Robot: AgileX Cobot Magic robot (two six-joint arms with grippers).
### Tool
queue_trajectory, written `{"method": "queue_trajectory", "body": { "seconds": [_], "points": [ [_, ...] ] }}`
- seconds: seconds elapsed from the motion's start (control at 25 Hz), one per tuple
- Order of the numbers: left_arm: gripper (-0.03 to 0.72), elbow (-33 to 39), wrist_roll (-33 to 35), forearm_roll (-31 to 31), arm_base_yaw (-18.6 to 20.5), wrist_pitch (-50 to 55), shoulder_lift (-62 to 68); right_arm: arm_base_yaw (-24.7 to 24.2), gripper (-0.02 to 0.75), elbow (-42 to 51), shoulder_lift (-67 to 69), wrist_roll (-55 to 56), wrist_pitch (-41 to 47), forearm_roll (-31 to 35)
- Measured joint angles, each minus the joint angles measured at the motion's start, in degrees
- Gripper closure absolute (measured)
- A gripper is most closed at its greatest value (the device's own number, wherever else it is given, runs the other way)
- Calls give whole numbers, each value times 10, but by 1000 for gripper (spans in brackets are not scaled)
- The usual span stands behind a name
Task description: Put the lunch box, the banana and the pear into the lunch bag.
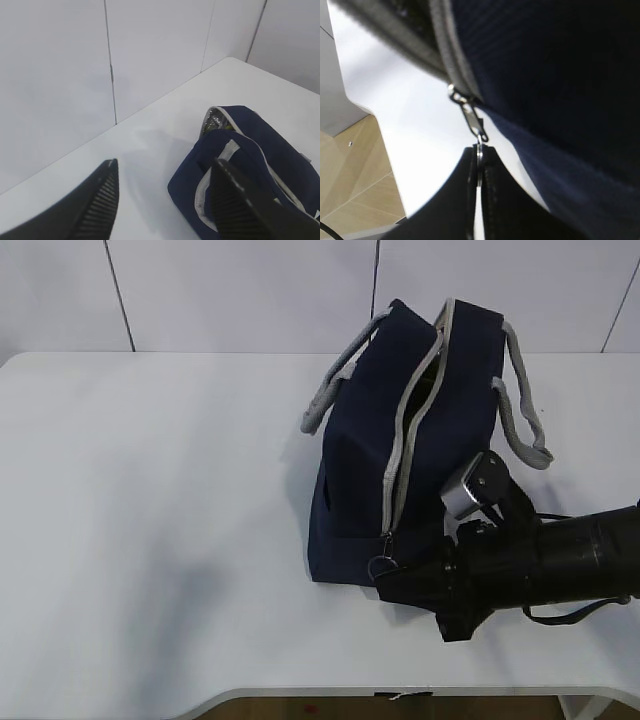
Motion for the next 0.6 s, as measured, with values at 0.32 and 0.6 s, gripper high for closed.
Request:
{"method": "queue_trajectory", "body": {
  "seconds": [0.32,0.6],
  "points": [
    [263,0,0,0,0,0,0,0,731,0,-41,44,-13,-23],
    [263,0,0,0,0,0,0,0,731,0,-88,91,-17,-64]
  ]
}}
